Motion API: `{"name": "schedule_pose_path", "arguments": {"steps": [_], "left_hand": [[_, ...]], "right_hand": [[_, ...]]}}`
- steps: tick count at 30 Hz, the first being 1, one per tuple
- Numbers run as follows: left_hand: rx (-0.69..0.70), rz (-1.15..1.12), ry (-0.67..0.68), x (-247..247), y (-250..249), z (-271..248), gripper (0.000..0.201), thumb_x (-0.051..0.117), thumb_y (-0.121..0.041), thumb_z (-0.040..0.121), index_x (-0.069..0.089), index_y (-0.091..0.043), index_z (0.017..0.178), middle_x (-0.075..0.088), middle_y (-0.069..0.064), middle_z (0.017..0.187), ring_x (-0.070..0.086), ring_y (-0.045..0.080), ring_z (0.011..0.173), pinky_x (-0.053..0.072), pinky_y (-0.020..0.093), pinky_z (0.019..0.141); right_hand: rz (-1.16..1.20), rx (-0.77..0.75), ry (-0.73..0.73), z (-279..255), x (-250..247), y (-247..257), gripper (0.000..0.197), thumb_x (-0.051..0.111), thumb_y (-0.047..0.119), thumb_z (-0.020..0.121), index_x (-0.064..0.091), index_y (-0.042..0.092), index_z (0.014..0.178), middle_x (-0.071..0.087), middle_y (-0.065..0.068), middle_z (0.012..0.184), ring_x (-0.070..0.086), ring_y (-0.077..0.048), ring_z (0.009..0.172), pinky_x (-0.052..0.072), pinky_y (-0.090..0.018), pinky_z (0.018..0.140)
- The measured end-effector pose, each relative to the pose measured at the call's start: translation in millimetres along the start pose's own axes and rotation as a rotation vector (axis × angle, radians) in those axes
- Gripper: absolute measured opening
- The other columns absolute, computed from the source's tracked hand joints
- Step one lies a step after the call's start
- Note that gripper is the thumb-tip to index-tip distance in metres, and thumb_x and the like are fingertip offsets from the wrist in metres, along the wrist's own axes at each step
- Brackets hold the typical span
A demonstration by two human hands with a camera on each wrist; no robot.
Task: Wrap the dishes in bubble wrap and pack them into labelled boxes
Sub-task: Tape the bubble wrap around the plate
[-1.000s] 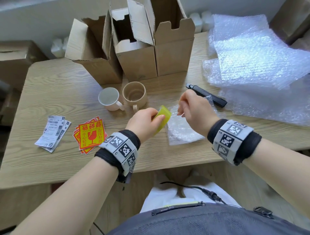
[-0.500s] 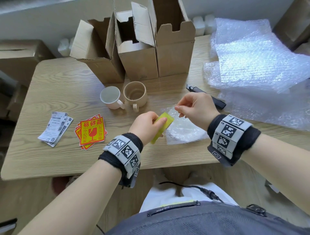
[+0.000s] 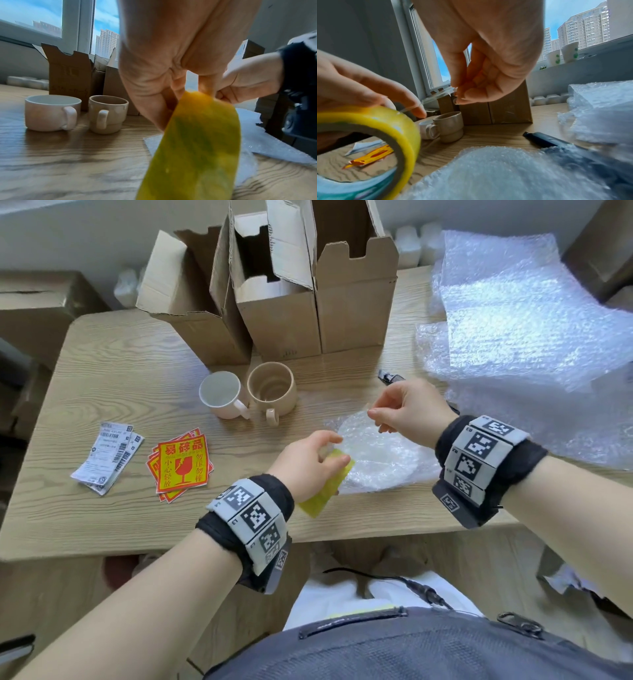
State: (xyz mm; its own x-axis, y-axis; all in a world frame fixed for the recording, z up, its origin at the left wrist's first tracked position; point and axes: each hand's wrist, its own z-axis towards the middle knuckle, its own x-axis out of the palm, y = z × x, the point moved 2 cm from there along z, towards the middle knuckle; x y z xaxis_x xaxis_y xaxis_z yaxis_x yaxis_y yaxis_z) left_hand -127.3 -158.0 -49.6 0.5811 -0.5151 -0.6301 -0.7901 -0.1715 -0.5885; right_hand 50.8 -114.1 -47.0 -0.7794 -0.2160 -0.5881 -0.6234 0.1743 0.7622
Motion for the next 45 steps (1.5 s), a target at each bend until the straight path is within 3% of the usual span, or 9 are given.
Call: {"name": "schedule_pose_path", "arguments": {"steps": [5, 11, 14, 27, 32, 37, 41, 43, 45], "left_hand": [[-0.025, -0.045, 0.114, 8, -14, -4, 0.04, 0.063, -0.037, 0.088, 0.055, -0.029, 0.127, 0.052, -0.009, 0.091, 0.052, 0.009, 0.086, 0.041, 0.021, 0.076], [-0.15, -0.113, 0.274, 32, -20, 6, 0.052, 0.06, -0.04, 0.09, 0.047, -0.024, 0.137, 0.052, 0.001, 0.131, 0.058, 0.019, 0.109, 0.054, 0.032, 0.084], [-0.224, -0.24, 0.278, 43, -21, 13, 0.053, 0.061, -0.04, 0.089, 0.047, -0.023, 0.137, 0.057, 0.001, 0.12, 0.062, 0.016, 0.094, 0.055, 0.03, 0.075], [-0.42, -0.625, 0.305, 68, -23, 41, 0.043, 0.064, -0.039, 0.088, 0.058, -0.009, 0.118, 0.067, 0.016, 0.112, 0.066, 0.031, 0.103, 0.054, 0.048, 0.089], [-0.457, -0.642, 0.256, 85, -9, 67, 0.066, 0.07, -0.062, 0.048, 0.062, -0.01, 0.087, 0.066, 0.025, 0.11, 0.064, 0.039, 0.104, 0.051, 0.052, 0.093], [-0.48, -0.718, 0.308, 73, -18, 67, 0.053, 0.063, -0.049, 0.084, 0.062, 0.0, 0.105, 0.068, 0.022, 0.107, 0.066, 0.036, 0.098, 0.052, 0.049, 0.092], [-0.514, -0.731, 0.225, 77, -15, 74, 0.047, 0.069, -0.053, 0.074, 0.057, -0.009, 0.085, 0.067, 0.023, 0.107, 0.067, 0.035, 0.097, 0.053, 0.05, 0.089], [-0.534, -0.749, 0.249, 75, -14, 77, 0.054, 0.071, -0.056, 0.068, 0.059, -0.008, 0.089, 0.072, 0.017, 0.092, 0.071, 0.029, 0.083, 0.056, 0.046, 0.086], [-0.569, -0.811, 0.293, 74, -13, 78, 0.045, 0.066, -0.043, 0.085, 0.059, -0.002, 0.1, 0.071, 0.009, 0.067, 0.069, 0.019, 0.061, 0.056, 0.038, 0.08]], "right_hand": [[-0.066, 0.072, 0.095, 3, -2, -17, 0.009, 0.066, 0.017, 0.087, 0.066, 0.012, 0.081, 0.069, -0.003, 0.072, 0.065, -0.009, 0.064, 0.055, -0.024, 0.067], [-0.146, 0.148, 0.167, 8, 1, -41, 0.009, 0.066, 0.018, 0.087, 0.065, 0.011, 0.081, 0.07, -0.004, 0.073, 0.068, -0.018, 0.074, 0.056, -0.035, 0.078], [-0.203, 0.168, 0.141, 13, 4, -52, 0.008, 0.066, 0.021, 0.086, 0.066, 0.014, 0.082, 0.07, -0.003, 0.075, 0.066, -0.017, 0.076, 0.054, -0.032, 0.077], [-0.446, 0.151, 0.236, 48, 20, -59, 0.006, 0.064, 0.026, 0.087, 0.066, 0.021, 0.087, 0.067, -0.004, 0.092, 0.062, -0.022, 0.088, 0.052, -0.033, 0.08], [-0.479, 0.154, 0.267, 58, 25, -64, 0.005, 0.064, 0.026, 0.086, 0.067, 0.021, 0.086, 0.068, -0.004, 0.093, 0.063, -0.022, 0.091, 0.052, -0.032, 0.08], [-0.49, 0.15, 0.267, 65, 26, -67, 0.008, 0.063, 0.028, 0.087, 0.067, 0.022, 0.088, 0.068, -0.004, 0.095, 0.062, -0.022, 0.091, 0.051, -0.03, 0.078], [-0.517, 0.136, 0.259, 64, 27, -66, 0.009, 0.061, 0.027, 0.086, 0.067, 0.022, 0.091, 0.066, -0.002, 0.099, 0.061, -0.022, 0.093, 0.047, -0.027, 0.072], [-0.558, 0.116, 0.267, 63, 28, -66, 0.013, 0.059, 0.027, 0.086, 0.066, 0.022, 0.096, 0.065, -0.002, 0.103, 0.06, -0.022, 0.095, 0.047, -0.029, 0.074], [-0.608, 0.09, 0.282, 62, 30, -65, 0.018, 0.056, 0.026, 0.087, 0.065, 0.02, 0.101, 0.062, -0.005, 0.107, 0.059, -0.024, 0.098, 0.048, -0.032, 0.077]]}}
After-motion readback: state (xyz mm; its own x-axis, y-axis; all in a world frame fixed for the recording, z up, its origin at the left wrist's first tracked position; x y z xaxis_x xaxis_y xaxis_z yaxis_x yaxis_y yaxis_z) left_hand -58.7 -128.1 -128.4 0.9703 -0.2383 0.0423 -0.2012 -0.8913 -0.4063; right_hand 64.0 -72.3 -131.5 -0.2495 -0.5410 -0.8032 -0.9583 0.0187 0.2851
